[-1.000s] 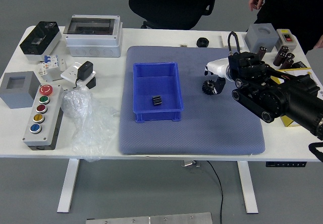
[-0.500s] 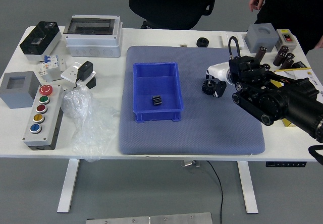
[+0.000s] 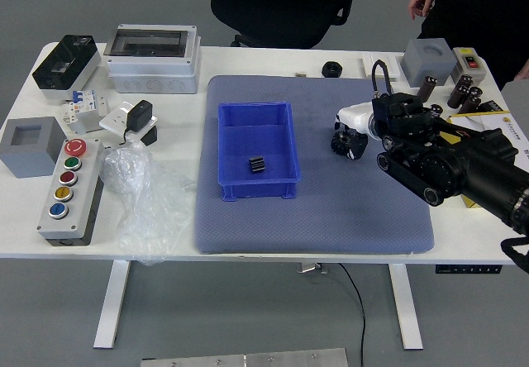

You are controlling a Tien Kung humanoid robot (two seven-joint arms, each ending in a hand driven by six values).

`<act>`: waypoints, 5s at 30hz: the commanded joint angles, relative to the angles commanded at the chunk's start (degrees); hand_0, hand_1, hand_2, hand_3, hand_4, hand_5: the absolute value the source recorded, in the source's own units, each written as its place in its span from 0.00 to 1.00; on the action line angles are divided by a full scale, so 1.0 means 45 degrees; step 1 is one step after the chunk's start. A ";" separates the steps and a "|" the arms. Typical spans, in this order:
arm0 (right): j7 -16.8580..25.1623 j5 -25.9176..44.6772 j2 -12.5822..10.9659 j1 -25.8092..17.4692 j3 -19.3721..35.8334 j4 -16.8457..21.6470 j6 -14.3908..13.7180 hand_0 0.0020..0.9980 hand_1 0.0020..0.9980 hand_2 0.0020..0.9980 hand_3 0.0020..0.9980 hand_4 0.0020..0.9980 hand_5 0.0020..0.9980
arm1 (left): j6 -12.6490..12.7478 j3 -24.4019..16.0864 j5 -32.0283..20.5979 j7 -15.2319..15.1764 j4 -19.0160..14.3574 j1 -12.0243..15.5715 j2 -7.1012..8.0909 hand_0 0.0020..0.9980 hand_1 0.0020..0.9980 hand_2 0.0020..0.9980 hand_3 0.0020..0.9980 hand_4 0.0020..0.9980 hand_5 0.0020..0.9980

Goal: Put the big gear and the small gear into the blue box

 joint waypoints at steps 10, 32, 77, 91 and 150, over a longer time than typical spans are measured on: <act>0.0014 0.0066 0.0066 -0.0102 -0.0008 -0.0108 -0.0060 0.56 0.58 0.78 0.82 0.75 0.01 | -0.0006 0.0078 0.0003 -0.0003 -0.0001 -0.0052 -0.0037 0.86 0.82 0.82 0.77 0.59 0.37; 0.0111 -0.0232 0.0261 -0.0373 -0.0010 -0.0340 -0.1274 0.45 0.48 0.65 0.65 0.71 0.02 | 0.0003 0.0093 0.0012 -0.0002 0.0001 -0.0086 -0.0088 0.86 0.82 0.82 0.77 0.59 0.37; -0.0210 -0.1611 -0.2397 -0.0473 0.0848 0.2767 -0.0835 0.44 0.38 0.48 0.59 0.60 0.10 | -0.0064 -0.0555 0.0199 0.0052 -0.0009 0.0221 0.0338 0.86 0.82 0.82 0.77 0.59 0.37; -0.0515 -0.2778 -0.3456 -0.0402 0.1199 0.6070 -0.0389 0.44 0.38 0.48 0.59 0.59 0.11 | -0.0118 -0.0694 0.0224 0.0075 -0.0011 0.0323 0.0563 0.86 0.82 0.82 0.77 0.59 0.37; -0.0775 -0.1881 -0.0530 -0.0015 0.1050 0.7413 0.0635 0.45 0.48 0.65 0.80 0.87 0.39 | -0.0142 -0.0290 0.0029 0.0051 -0.0008 0.0234 0.0424 0.86 0.82 0.82 0.77 0.59 0.37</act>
